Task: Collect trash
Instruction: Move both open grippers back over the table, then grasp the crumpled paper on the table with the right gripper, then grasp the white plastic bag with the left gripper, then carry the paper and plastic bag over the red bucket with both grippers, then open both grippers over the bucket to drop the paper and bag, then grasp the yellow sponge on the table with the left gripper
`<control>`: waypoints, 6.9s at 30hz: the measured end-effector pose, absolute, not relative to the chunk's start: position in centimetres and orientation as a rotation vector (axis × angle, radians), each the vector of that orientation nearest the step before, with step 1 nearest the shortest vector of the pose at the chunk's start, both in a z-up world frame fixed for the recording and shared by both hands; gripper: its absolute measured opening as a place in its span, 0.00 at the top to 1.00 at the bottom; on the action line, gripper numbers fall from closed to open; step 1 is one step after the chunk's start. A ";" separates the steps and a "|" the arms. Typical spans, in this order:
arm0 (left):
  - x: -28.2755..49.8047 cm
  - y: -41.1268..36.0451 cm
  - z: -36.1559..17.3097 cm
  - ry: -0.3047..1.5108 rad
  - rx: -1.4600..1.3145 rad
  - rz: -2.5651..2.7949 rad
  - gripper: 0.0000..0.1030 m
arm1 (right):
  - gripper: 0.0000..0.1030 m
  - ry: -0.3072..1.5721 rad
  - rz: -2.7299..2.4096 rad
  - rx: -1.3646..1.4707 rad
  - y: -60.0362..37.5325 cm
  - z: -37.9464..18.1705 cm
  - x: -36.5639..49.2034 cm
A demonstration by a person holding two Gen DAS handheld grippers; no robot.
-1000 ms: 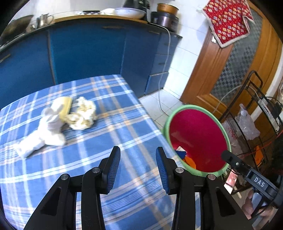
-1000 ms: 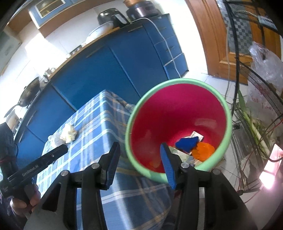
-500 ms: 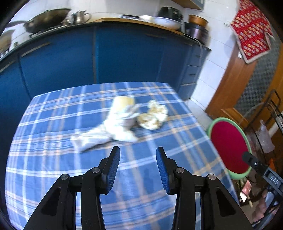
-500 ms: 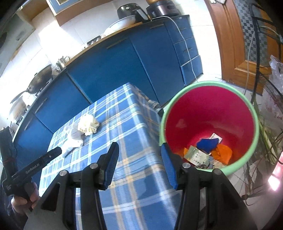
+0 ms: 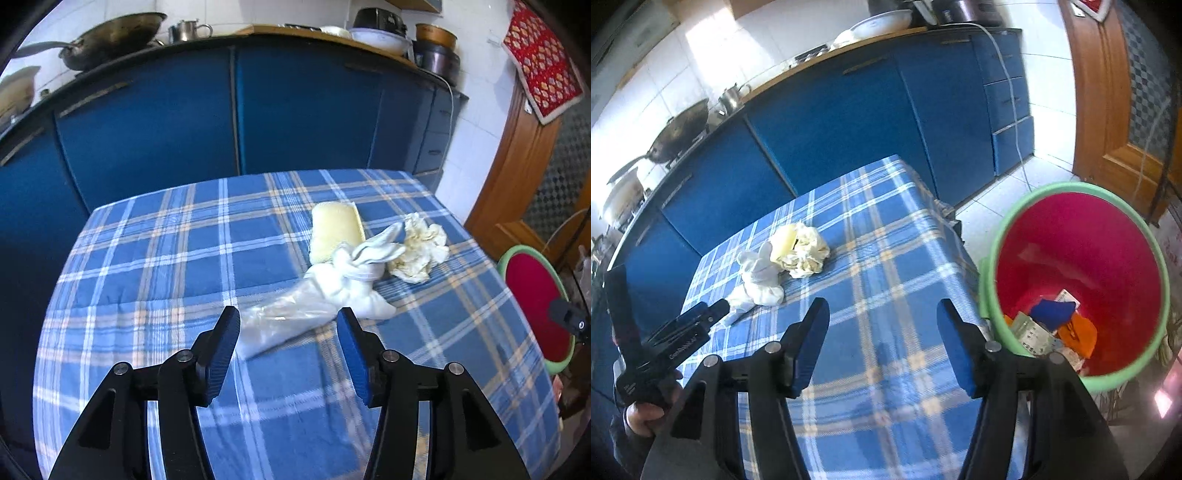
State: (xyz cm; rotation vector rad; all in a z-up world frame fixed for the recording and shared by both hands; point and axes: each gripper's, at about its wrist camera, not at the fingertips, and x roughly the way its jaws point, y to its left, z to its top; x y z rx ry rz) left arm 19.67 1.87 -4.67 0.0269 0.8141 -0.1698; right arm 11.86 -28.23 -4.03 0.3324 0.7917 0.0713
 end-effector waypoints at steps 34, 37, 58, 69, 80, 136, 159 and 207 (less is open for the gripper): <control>22.6 4.4 -7.6 0.810 -0.050 -0.269 0.70 | 0.66 0.888 0.141 0.201 -18.8 -8.7 24.5; 21.9 4.1 -7.2 0.809 -0.042 -0.256 0.75 | 0.77 0.882 0.158 0.186 -18.8 -8.5 24.1; 14.8 0.3 -4.2 0.830 -0.084 -0.347 0.85 | 0.79 0.789 0.227 0.249 -23.6 -4.2 15.5; 18.0 1.2 -5.0 0.838 -0.015 -0.206 0.49 | 0.78 0.761 0.224 0.311 -26.6 -3.3 11.4; 20.0 0.5 -7.3 0.887 0.003 -0.175 0.49 | 0.78 0.774 0.223 0.369 -28.3 -4.5 9.5; 13.1 -19.7 -2.7 0.813 0.068 -0.672 0.64 | 0.73 0.727 -0.160 0.536 -44.3 -7.4 4.6; 13.7 -26.5 -4.9 0.844 0.132 -0.774 0.64 | 0.60 0.691 -0.235 0.572 -47.3 -7.6 3.1; 25.8 -8.5 -1.8 0.825 0.045 -0.276 0.47 | 0.42 0.727 -0.178 0.487 -41.1 -6.5 5.7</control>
